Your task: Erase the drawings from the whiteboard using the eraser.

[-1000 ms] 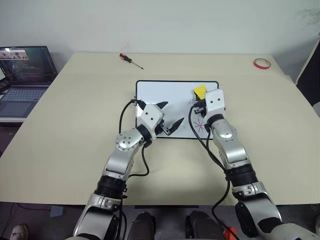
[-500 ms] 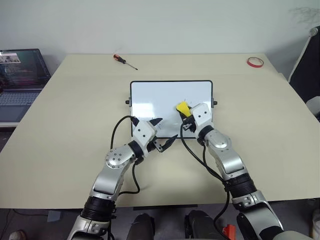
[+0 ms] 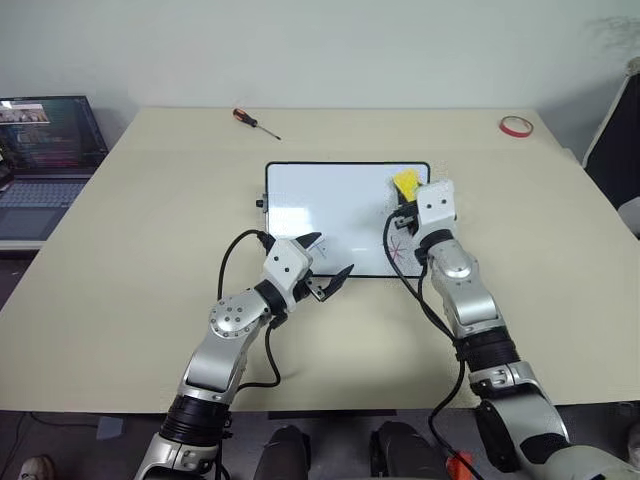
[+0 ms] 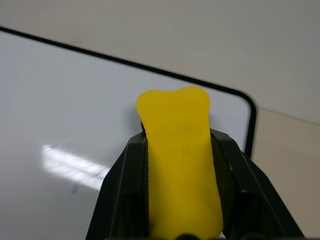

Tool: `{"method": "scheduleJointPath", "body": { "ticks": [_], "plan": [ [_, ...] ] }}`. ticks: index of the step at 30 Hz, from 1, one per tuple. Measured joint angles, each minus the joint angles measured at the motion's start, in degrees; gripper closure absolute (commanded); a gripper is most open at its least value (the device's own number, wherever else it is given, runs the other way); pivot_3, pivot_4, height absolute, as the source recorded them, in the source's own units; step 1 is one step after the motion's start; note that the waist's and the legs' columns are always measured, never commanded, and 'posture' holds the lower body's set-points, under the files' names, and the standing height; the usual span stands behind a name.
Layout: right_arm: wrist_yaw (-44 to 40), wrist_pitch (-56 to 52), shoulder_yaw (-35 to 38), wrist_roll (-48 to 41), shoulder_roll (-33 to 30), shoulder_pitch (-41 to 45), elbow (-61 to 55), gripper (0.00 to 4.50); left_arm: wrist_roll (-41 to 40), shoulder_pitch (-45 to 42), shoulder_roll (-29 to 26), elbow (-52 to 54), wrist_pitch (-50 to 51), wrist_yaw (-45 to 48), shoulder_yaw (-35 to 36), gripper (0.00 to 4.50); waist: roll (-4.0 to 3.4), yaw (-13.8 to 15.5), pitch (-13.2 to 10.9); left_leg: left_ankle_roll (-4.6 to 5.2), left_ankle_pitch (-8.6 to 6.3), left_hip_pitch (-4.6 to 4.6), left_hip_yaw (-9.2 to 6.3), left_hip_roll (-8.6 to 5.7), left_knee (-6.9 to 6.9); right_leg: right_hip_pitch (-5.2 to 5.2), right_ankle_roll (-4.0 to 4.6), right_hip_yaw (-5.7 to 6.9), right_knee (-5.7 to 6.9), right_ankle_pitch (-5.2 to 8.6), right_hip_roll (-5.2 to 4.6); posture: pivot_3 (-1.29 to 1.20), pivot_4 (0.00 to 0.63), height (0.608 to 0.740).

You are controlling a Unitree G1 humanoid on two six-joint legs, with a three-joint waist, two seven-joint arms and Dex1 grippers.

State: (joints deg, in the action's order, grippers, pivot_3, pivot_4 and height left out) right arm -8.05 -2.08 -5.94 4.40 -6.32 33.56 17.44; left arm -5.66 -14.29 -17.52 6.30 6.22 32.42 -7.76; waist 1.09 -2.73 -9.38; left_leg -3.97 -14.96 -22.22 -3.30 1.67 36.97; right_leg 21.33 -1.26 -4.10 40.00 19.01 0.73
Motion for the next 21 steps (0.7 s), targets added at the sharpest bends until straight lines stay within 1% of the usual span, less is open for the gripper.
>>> {"method": "scheduleJointPath", "body": {
  "ticks": [4, 10, 13, 16, 19, 21],
  "plan": [
    [-5.7, -2.0, -3.6, -0.7, 0.3, -3.5, -3.3, 3.23, 0.0, 0.0, 0.0, 0.1, 0.1, -0.5, 0.0, 0.00, -0.01, -0.5, 0.0, 0.00, 0.00, 0.01, -0.03, 0.02, -0.02, 0.00, 0.00, 0.00, 0.01, 0.00, 0.00, 0.00, 0.150, 0.740],
    [-6.8, -3.9, -4.1, -0.7, -2.3, -6.3, -6.8, 3.23, 0.0, 0.0, -0.2, 0.2, 0.3, -0.6, 0.2, 0.00, 0.00, -0.2, 0.0, 0.00, 0.00, 0.01, -0.08, -0.03, 0.00, -0.05, 0.00, 0.04, -0.02, 0.00, 0.00, 0.00, 0.150, 0.740],
    [-4.8, -3.8, -3.7, 0.3, -3.3, -6.5, -7.1, 3.23, 0.0, 0.0, -0.2, 0.2, 0.7, -0.8, 0.3, 0.00, 0.01, 0.5, 0.0, -0.01, 0.01, 0.02, -0.11, -0.06, 0.02, -0.09, -0.01, 0.08, -0.02, 0.00, 0.00, 0.00, 0.150, 0.740],
    [-0.6, -3.8, -1.4, 1.1, -3.8, -4.8, -5.6, 3.23, 0.0, 0.1, -0.3, 0.4, 1.0, -1.3, 0.4, 0.00, 0.02, 1.0, 0.0, 0.00, 0.01, 0.19, -0.11, -0.14, 0.04, -0.26, -0.07, 0.07, -0.02, -0.04, 0.01, 0.00, 0.150, 0.740],
    [2.4, -3.8, 0.9, 1.2, -4.1, -3.5, -4.7, 3.23, 0.0, 0.4, -0.3, 1.1, 1.0, -1.5, 0.4, 0.00, 0.05, 1.1, 0.0, 0.01, 0.02, 0.22, -0.10, -0.15, 0.04, -0.29, -0.11, 0.05, -0.02, -0.06, 0.01, 0.00, 0.150, 0.740],
    [2.7, -3.7, 1.1, 1.2, -4.1, -3.5, -4.7, 3.23, 0.0, 0.4, -0.5, 1.2, 1.0, -1.5, 0.4, 0.00, 0.05, 1.0, 0.0, 0.02, 0.02, 0.23, -0.07, -0.12, 0.01, -0.27, -0.11, 0.03, -0.02, -0.06, 0.04, 0.00, 0.150, 0.740]
  ]
}}
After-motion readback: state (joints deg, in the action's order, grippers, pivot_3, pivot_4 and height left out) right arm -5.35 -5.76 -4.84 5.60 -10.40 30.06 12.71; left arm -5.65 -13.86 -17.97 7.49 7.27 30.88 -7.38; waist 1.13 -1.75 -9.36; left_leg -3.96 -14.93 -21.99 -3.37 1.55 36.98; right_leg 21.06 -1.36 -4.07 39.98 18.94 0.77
